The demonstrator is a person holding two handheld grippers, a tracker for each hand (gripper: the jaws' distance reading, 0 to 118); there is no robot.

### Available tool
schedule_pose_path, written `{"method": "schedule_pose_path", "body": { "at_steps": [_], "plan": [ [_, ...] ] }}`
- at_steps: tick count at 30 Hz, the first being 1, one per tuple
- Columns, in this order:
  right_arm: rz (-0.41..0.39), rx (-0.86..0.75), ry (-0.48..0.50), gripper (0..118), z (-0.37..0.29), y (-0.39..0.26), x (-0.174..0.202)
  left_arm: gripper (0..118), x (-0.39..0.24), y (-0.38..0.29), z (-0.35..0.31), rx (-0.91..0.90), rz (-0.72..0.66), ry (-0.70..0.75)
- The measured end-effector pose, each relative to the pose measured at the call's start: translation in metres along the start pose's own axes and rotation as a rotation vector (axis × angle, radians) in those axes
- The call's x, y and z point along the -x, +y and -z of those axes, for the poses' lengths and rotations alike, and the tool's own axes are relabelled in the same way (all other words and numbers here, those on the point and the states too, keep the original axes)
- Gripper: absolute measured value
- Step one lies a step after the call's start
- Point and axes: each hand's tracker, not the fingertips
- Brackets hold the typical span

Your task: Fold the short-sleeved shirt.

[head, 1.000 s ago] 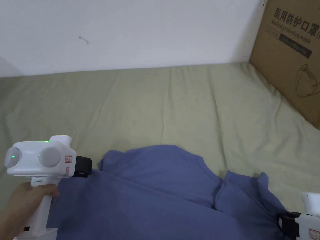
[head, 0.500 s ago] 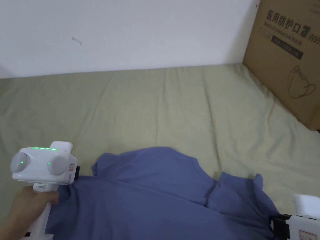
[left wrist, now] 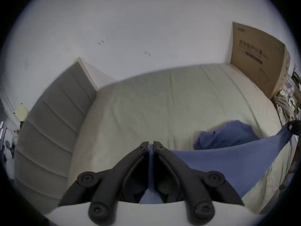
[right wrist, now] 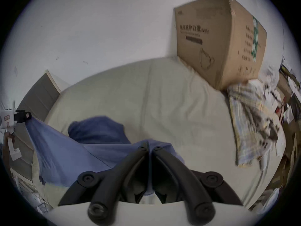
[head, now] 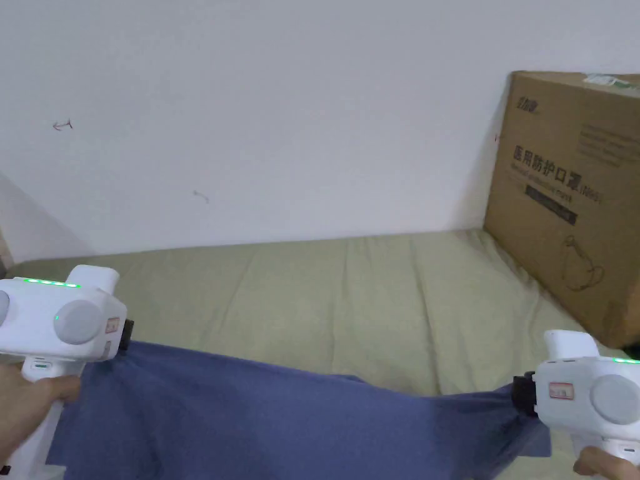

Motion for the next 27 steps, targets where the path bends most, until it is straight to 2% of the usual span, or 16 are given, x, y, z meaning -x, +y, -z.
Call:
{"method": "schedule_pose_path", "body": {
  "at_steps": [9, 14, 18, 20, 24, 25, 26, 27],
  "plan": [
    [-0.066, -0.173, 0.048, 1, -0.053, 0.146, 0.079, 3, 0.062, 0.083, -0.087, -0.176, -0.051, 0.158],
    [-0.057, -0.251, 0.07, 1, -0.071, 0.231, 0.108, 3, 0.092, 0.142, -0.105, -0.22, -0.067, 0.209],
    [-0.073, -0.348, 0.047, 1, -0.098, 0.292, 0.132, 3, 0.104, 0.185, -0.12, -0.316, -0.117, 0.243],
    [-0.102, -0.348, 0.023, 1, -0.092, 0.33, 0.141, 3, 0.108, 0.204, -0.122, -0.346, -0.124, 0.27],
    [-0.045, -0.411, 0.03, 1, -0.118, 0.381, 0.158, 3, 0.118, 0.243, -0.123, -0.432, -0.177, 0.287],
    [-0.048, -0.437, 0.025, 1, -0.126, 0.395, 0.161, 3, 0.118, 0.25, -0.128, -0.434, -0.158, 0.297],
    [-0.04, -0.457, 0.011, 1, -0.134, 0.406, 0.164, 3, 0.119, 0.256, -0.133, -0.481, -0.195, 0.32],
    [-0.056, -0.497, 0.012, 1, -0.154, 0.406, 0.168, 3, 0.122, 0.262, -0.138, -0.519, -0.199, 0.285]
  ]
}}
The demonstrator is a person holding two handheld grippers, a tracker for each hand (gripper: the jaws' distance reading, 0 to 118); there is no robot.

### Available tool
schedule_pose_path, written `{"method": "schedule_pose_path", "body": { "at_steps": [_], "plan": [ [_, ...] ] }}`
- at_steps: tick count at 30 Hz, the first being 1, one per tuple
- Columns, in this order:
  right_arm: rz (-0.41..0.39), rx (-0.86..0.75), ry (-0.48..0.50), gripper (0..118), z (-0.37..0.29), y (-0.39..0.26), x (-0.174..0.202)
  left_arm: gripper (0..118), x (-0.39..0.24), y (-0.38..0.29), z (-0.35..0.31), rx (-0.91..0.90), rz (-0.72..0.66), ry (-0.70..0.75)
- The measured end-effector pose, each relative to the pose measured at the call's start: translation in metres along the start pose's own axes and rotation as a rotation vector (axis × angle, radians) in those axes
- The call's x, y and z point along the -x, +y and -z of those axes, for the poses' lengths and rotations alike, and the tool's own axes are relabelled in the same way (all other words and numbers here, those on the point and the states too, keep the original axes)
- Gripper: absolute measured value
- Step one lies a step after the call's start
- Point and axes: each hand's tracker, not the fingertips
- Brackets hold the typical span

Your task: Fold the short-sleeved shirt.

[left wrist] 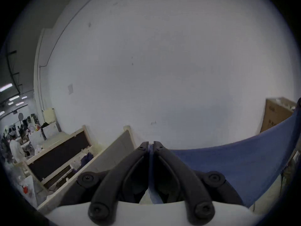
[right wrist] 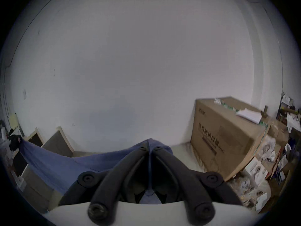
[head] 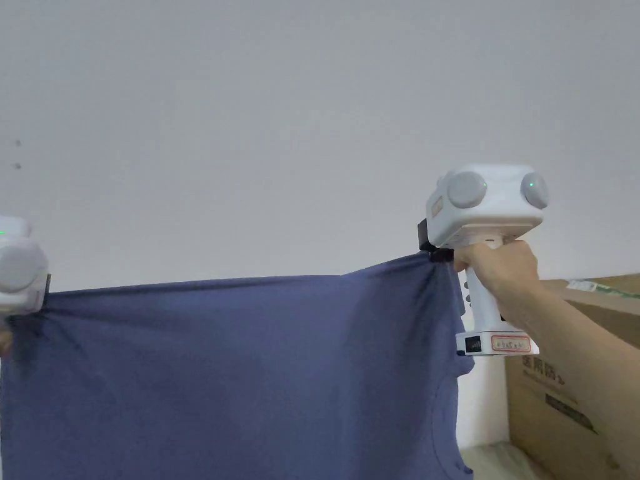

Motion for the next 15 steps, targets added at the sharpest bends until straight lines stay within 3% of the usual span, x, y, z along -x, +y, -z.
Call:
{"method": "schedule_pose_path", "body": {
  "at_steps": [2, 6, 8, 11, 15],
  "plan": [
    [-0.051, -0.059, -0.055, 1, -0.01, 0.023, 0.008, 3, 0.004, 0.017, 0.006, -0.043, -0.041, -0.008],
    [-0.011, -0.151, -0.016, 1, -0.029, 0.039, 0.008, 3, -0.006, 0.031, 0.012, -0.139, -0.01, 0.028],
    [-0.038, -0.143, -0.032, 1, -0.021, 0.031, 0.004, 3, -0.016, 0.022, 0.017, -0.201, 0.015, 0.035],
    [-0.067, -0.094, -0.047, 1, 0.001, -0.002, -0.004, 3, -0.034, -0.012, 0.038, -0.169, 0.097, 0.032],
    [-0.043, 0.061, -0.013, 1, 0.059, -0.071, -0.021, 3, -0.065, -0.086, 0.078, -0.038, 0.17, 0.039]
  ]
}}
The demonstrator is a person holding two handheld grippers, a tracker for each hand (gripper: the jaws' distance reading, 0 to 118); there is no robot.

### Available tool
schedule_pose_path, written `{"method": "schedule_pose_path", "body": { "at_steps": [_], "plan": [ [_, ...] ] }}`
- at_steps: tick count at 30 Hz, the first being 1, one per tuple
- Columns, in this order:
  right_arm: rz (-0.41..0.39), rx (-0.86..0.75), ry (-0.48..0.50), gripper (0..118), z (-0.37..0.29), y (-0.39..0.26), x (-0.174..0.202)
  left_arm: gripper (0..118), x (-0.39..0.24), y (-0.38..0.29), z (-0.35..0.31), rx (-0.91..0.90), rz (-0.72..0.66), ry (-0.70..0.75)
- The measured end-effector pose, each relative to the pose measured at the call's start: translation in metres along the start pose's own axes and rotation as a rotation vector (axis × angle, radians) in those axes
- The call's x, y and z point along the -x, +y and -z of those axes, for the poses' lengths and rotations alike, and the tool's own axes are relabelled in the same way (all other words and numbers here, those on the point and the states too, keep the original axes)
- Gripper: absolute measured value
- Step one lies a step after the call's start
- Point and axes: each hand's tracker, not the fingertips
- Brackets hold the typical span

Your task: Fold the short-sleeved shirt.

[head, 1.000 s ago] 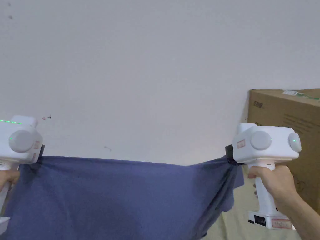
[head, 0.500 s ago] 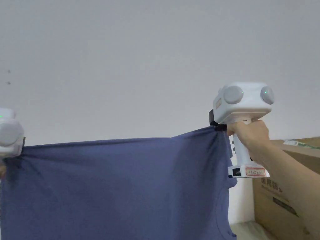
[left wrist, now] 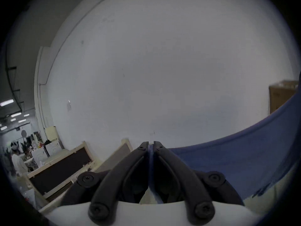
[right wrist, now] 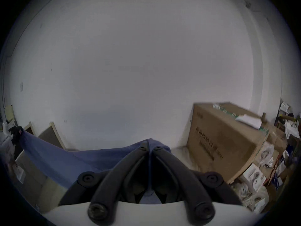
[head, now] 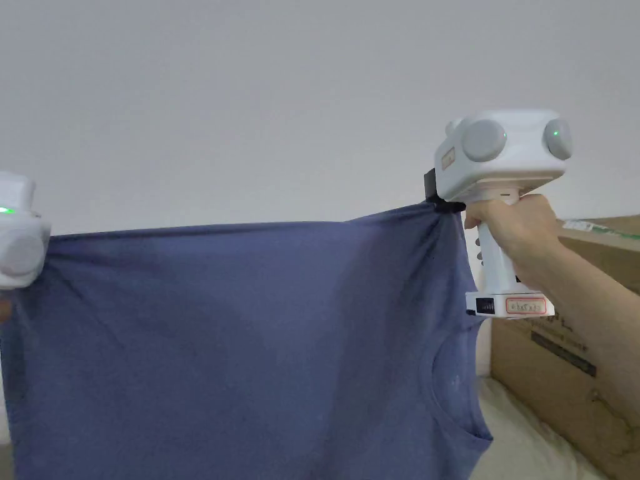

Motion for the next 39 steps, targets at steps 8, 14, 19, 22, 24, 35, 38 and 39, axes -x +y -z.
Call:
{"method": "schedule_pose_path", "body": {
  "at_steps": [8, 14, 19, 22, 24, 35, 38, 39],
  "plan": [
    [-0.026, 0.357, -0.03, 1, 0.11, -0.188, -0.006, 3, -0.092, -0.186, 0.047, 0.349, 0.106, -0.13],
    [-0.01, 0.605, -0.036, 1, 0.158, -0.316, -0.021, 3, -0.127, -0.297, 0.041, 0.573, 0.144, -0.201],
    [0.005, 0.682, -0.022, 1, 0.132, -0.377, -0.034, 3, -0.115, -0.353, 0.01, 0.68, 0.133, -0.229],
    [-0.007, 0.692, -0.001, 1, 0.107, -0.406, -0.041, 3, -0.102, -0.371, -0.022, 0.7, 0.133, -0.246],
    [-0.001, 0.674, 0.015, 1, 0.078, -0.419, -0.047, 3, -0.089, -0.377, -0.05, 0.688, 0.14, -0.261],
    [-0.063, 0.691, 0.056, 1, -0.147, -0.513, -0.052, 3, 0.009, -0.422, -0.252, 0.632, 0.164, -0.304],
    [-0.009, 0.698, 0.044, 1, -0.192, -0.532, -0.06, 3, 0.032, -0.434, -0.29, 0.662, 0.139, -0.304],
    [0.015, 0.687, 0.042, 1, -0.209, -0.537, -0.061, 3, 0.036, -0.438, -0.302, 0.673, 0.113, -0.306]
  ]
}}
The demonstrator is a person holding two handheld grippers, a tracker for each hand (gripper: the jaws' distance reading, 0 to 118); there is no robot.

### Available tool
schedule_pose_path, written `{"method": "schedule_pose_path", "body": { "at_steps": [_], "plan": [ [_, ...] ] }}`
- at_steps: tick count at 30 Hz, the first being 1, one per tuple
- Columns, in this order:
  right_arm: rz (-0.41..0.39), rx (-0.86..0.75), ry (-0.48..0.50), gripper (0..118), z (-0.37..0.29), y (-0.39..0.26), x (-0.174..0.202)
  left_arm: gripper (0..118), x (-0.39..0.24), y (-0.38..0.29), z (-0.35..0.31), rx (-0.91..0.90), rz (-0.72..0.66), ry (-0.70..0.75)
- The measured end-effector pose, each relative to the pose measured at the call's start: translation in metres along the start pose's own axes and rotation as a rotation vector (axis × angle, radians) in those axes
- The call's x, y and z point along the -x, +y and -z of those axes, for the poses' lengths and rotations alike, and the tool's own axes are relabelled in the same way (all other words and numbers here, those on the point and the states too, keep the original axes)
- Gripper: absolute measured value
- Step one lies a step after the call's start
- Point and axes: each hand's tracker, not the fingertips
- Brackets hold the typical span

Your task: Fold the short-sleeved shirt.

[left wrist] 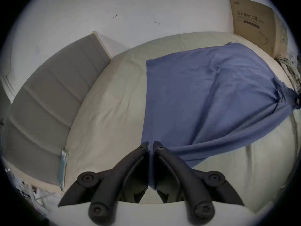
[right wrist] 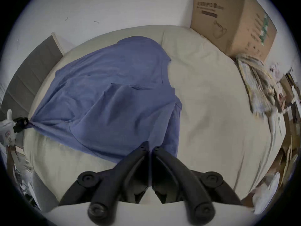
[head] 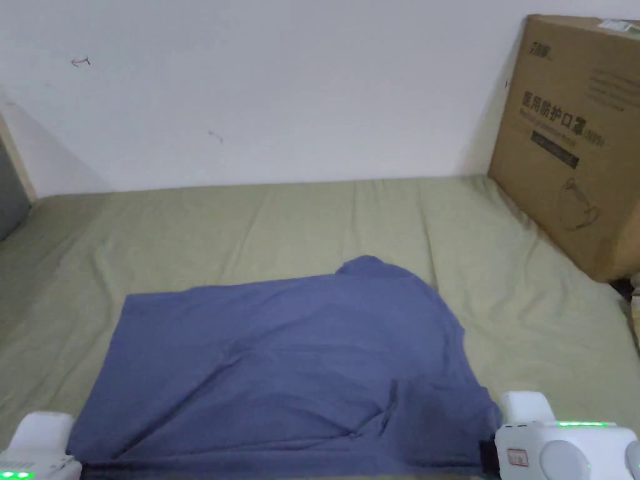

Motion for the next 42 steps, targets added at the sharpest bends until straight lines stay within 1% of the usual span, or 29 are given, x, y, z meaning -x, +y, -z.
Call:
{"method": "schedule_pose_path", "body": {
  "at_steps": [2, 3, 6, 9, 10, 11, 12, 13, 14, 15, 16, 17, 21, 24, 25, 26, 27, 28, 29, 30, 31, 32, 33, 36, 37, 39, 40, 41, 42],
  "plan": [
    [0.032, -0.002, 0.022, 1, -0.012, -0.024, -0.005, 3, 0.002, -0.018, -0.014, 0.001, -0.019, 0.005],
    [0.035, 0.003, 0.02, 1, -0.017, -0.035, -0.006, 3, 0.003, -0.025, -0.02, -0.002, -0.02, 0.009],
    [0.015, 0.023, 0.031, 1, -0.028, -0.059, -0.005, 3, 0.005, -0.046, -0.031, -0.002, 0.021, 0.025],
    [0.002, 0.034, 0.033, 1, -0.026, -0.068, -0.005, 6, 0.007, -0.062, -0.032, 0.02, -0.002, 0.009],
    [0.006, 0.034, 0.031, 1, -0.024, -0.067, -0.003, 15, 0.008, -0.066, -0.032, 0.036, -0.034, -0.014],
    [0.006, 0.024, 0.028, 2, -0.023, -0.067, -0.003, 32, 0.007, -0.067, -0.031, 0.045, -0.046, -0.011],
    [0.007, 0.013, 0.021, 11, -0.023, -0.066, -0.003, 55, 0.007, -0.071, -0.029, 0.047, -0.045, -0.005],
    [0.009, 0.011, 0.021, 11, -0.022, -0.065, -0.004, 55, 0.008, -0.073, -0.028, 0.055, -0.045, 0.002],
    [0.012, 0.015, 0.02, 16, -0.02, -0.063, -0.005, 62, 0.01, -0.074, -0.027, 0.063, -0.059, 0.013],
    [0.015, 0.022, 0.009, 29, -0.021, -0.062, -0.005, 77, 0.014, -0.075, -0.028, 0.064, -0.083, 0.006],
    [0.013, 0.017, -0.004, 51, -0.022, -0.063, -0.005, 95, 0.015, -0.077, -0.033, 0.058, -0.127, -0.022],
    [0.013, 0.005, -0.012, 60, -0.027, -0.063, -0.006, 97, 0.019, -0.076, -0.039, 0.039, -0.159, -0.048],
    [0.016, -0.029, 0.011, 61, -0.039, -0.056, -0.007, 97, 0.024, -0.069, -0.061, 0.001, -0.216, -0.095],
    [-0.018, -0.063, 0.025, 61, -0.053, -0.054, 0.001, 97, 0.02, -0.065, -0.081, -0.051, -0.242, -0.142],
    [-0.029, -0.071, 0.033, 59, -0.056, -0.053, 0.004, 96, 0.018, -0.065, -0.086, -0.047, -0.25, -0.181],
    [-0.036, -0.079, 0.041, 47, -0.059, -0.054, 0.005, 87, 0.016, -0.066, -0.09, -0.044, -0.261, -0.207],
    [-0.038, -0.087, 0.057, 22, -0.06, -0.055, 0.007, 67, 0.013, -0.07, -0.094, -0.054, -0.27, -0.233],
    [-0.03, -0.089, 0.057, 1, -0.059, -0.055, 0.009, 22, 0.01, -0.074, -0.095, -0.048, -0.27, -0.246],
    [-0.017, -0.09, 0.065, 1, -0.057, -0.057, 0.01, 0, 0.006, -0.079, -0.093, -0.029, -0.269, -0.236],
    [0.002, -0.072, 0.105, 1, -0.05, -0.059, 0.008, 0, 0.001, -0.085, -0.09, 0.01, -0.262, -0.216],
    [0.018, -0.047, 0.13, 1, -0.045, -0.061, 0.008, 0, -0.003, -0.091, -0.089, 0.007, -0.253, -0.227],
    [0.028, -0.032, 0.128, 0, -0.041, -0.062, 0.008, 0, -0.006, -0.096, -0.089, 0.021, -0.244, -0.234],
    [0.023, -0.034, 0.111, 1, -0.039, -0.063, 0.01, 0, -0.009, -0.102, -0.09, 0.023, -0.252, -0.218],
    [-0.012, -0.033, 0.082, 0, -0.044, -0.068, 0.014, 1, -0.003, -0.112, -0.089, 0.029, -0.255, -0.201],
    [-0.021, -0.033, 0.082, 1, -0.044, -0.068, 0.015, 18, -0.001, -0.115, -0.087, 0.026, -0.257, -0.195],
    [-0.021, -0.028, 0.088, 1, -0.04, -0.067, 0.014, 80, 0.006, -0.114, -0.082, 0.053, -0.272, -0.185],
    [-0.018, -0.026, 0.093, 1, -0.039, -0.066, 0.015, 102, 0.012, -0.111, -0.076, 0.069, -0.288, -0.183],
    [-0.015, -0.026, 0.095, 1, -0.038, -0.066, 0.015, 105, 0.015, -0.111, -0.073, 0.064, -0.303, -0.179],
    [-0.013, -0.027, 0.097, 1, -0.038, -0.066, 0.015, 103, 0.019, -0.109, -0.069, 0.051, -0.322, -0.17]
  ]
}}
